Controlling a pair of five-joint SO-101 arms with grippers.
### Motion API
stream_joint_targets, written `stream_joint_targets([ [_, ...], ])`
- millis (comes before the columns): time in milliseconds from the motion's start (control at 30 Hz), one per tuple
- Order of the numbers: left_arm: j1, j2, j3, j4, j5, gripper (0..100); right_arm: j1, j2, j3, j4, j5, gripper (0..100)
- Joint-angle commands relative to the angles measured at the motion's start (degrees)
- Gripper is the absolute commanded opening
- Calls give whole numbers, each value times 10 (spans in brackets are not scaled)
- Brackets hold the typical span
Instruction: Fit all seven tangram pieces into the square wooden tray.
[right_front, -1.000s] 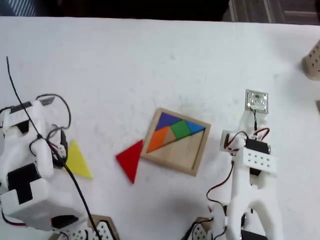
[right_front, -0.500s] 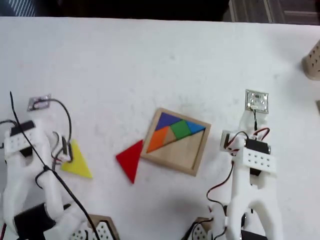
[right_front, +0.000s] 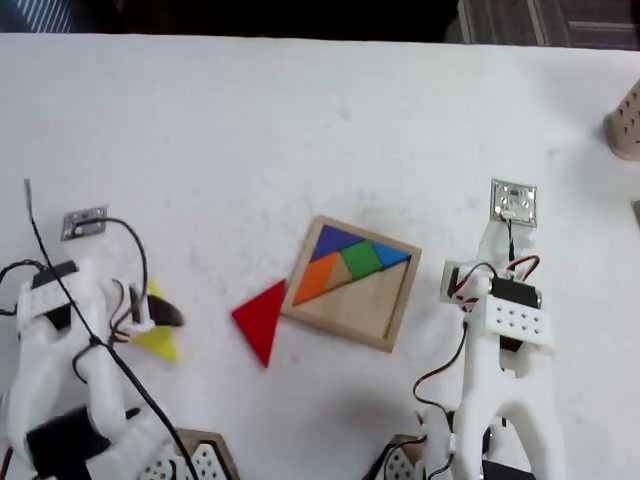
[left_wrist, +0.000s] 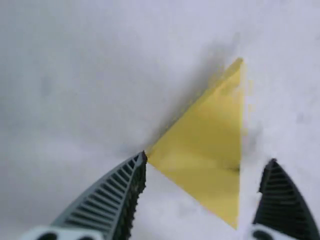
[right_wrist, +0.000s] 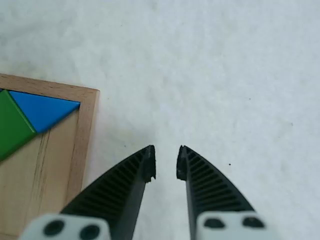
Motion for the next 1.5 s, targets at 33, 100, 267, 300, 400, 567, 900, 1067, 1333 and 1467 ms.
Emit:
stream_joint_targets([
  [33, -8, 68, -51, 3, 5, 448, -7, -15, -4, -7, 8, 80],
  [100, -8, 99, -78, 20, -4, 434, -7, -15, -4, -7, 8, 80],
  [267, -5, 131, -110, 29, -20, 374, -10, -15, -4, -6, 8, 80],
  [300, 1, 131, -110, 29, -19, 357, -10, -15, -4, -6, 8, 80],
  [400, 22, 131, -109, 33, -19, 255, -10, -15, -4, -6, 8, 80],
  [567, 43, 131, -111, 32, -19, 85, -9, -15, -4, -6, 8, 80],
  [900, 42, 130, -115, 30, -16, 85, -8, -15, -4, -6, 8, 80],
  [1067, 42, 130, -135, 32, -15, 81, -8, -15, -4, -6, 8, 80],
  [1333, 49, 120, -151, 28, -16, 17, -8, -16, -4, -6, 7, 80],
  [1467, 50, 72, -149, 32, -16, 20, -8, -16, -4, -6, 6, 80],
])
